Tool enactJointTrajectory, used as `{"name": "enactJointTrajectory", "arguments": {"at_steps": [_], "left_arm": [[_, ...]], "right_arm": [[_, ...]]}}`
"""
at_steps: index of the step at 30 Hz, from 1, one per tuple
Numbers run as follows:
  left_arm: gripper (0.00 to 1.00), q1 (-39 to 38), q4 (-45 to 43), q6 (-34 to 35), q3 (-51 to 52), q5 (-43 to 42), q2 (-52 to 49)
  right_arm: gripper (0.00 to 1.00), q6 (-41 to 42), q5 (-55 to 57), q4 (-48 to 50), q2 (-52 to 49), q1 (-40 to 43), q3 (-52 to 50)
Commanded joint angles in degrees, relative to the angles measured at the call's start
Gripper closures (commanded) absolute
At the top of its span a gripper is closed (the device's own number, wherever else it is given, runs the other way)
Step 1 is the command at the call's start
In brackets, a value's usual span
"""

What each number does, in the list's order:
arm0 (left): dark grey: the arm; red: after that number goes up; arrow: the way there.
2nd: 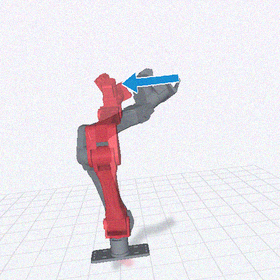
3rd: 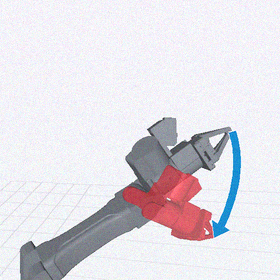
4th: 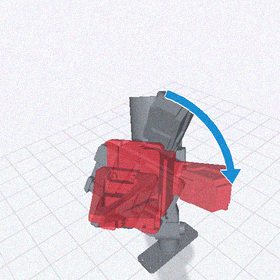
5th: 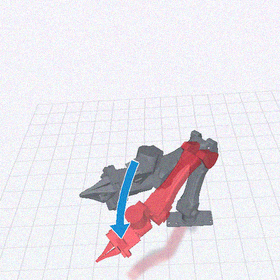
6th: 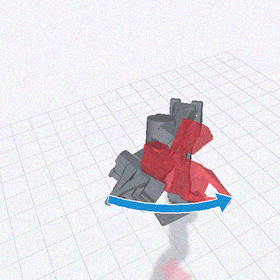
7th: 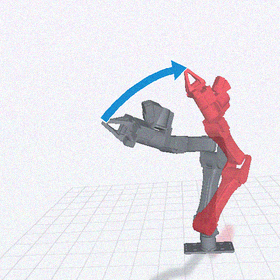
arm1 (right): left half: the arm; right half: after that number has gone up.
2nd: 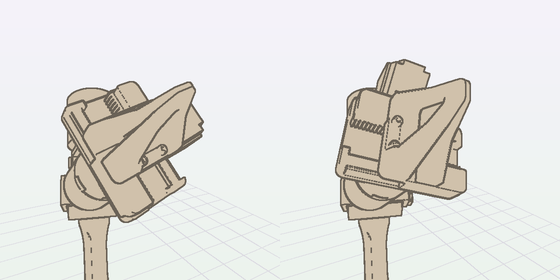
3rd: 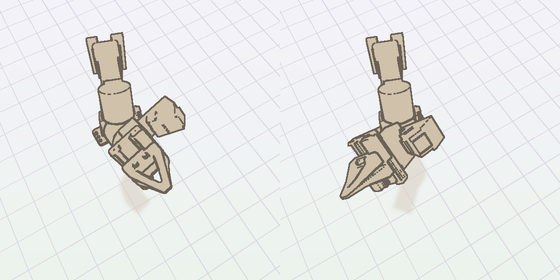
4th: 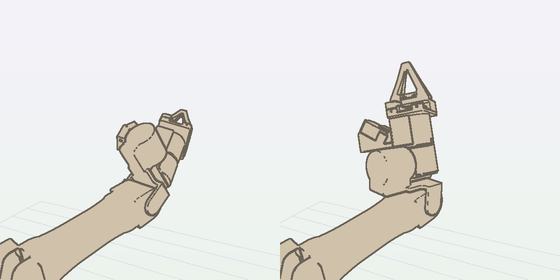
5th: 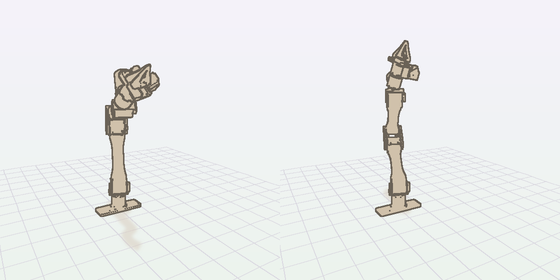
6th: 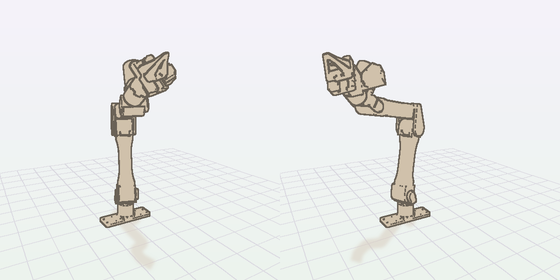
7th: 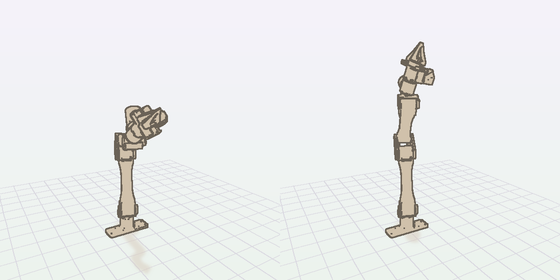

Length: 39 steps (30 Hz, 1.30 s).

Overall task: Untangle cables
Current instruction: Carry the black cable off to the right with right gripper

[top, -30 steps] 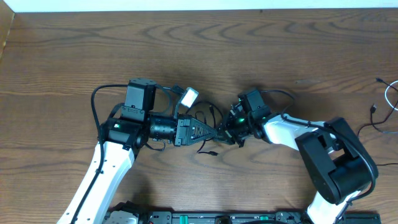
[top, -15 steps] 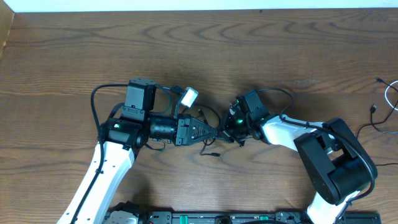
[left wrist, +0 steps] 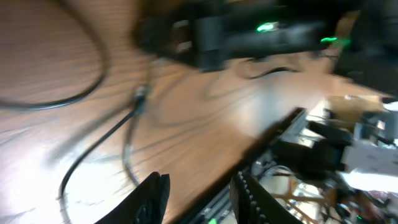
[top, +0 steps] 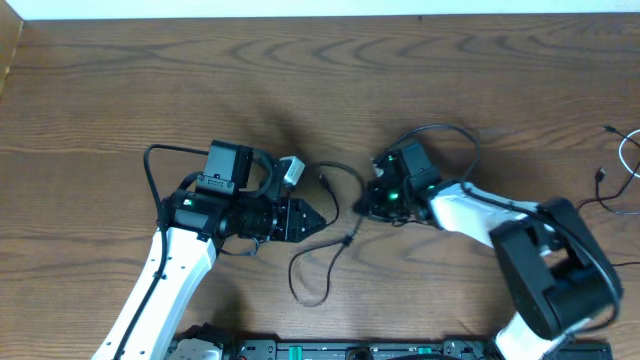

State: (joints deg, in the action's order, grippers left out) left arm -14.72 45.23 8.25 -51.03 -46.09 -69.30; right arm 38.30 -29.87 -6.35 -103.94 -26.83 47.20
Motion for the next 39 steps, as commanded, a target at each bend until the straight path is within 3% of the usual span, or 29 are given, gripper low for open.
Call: {"name": "enactJointTrajectory", "arguments": {"at_steps": [1, 8, 15, 22, 34, 39], "left_arm": [[0.62, 0.1, 0.9, -0.8, 0.2, 5.7, 0.2], [0.58, 0.1, 0.8, -0.7, 0.2, 6.3, 0.2], [0.58, 0.1, 0.9, -0.7, 0.2, 6.3, 0.2], [0.58, 0.1, 0.8, -0.7, 0.2, 6.3, 0.2], [0.58, 0.1, 1.2, -0.7, 0.2, 6.3, 0.2], [0.58, 0.1, 1.2, -0.7, 0.2, 6.3, 0.2]], "right_arm": [[0.99, -11.1, 14.7, -5.4, 4.9, 3.5, 1.0], [0.99, -23.2, 23.6, -11.5, 19.2, 10.1, 7.3], [0.99, -36.8, 37.6, -3.9, 32.0, 15.1, 12.0], [0.99, -50.2, 49.0, 3.6, 35.3, 19.0, 12.0], [0.99, -50.9, 53.3, 6.1, 33.8, 39.9, 12.0], [0.99, -47.1, 53.2, 9.1, 32.6, 47.5, 12.0]]}}
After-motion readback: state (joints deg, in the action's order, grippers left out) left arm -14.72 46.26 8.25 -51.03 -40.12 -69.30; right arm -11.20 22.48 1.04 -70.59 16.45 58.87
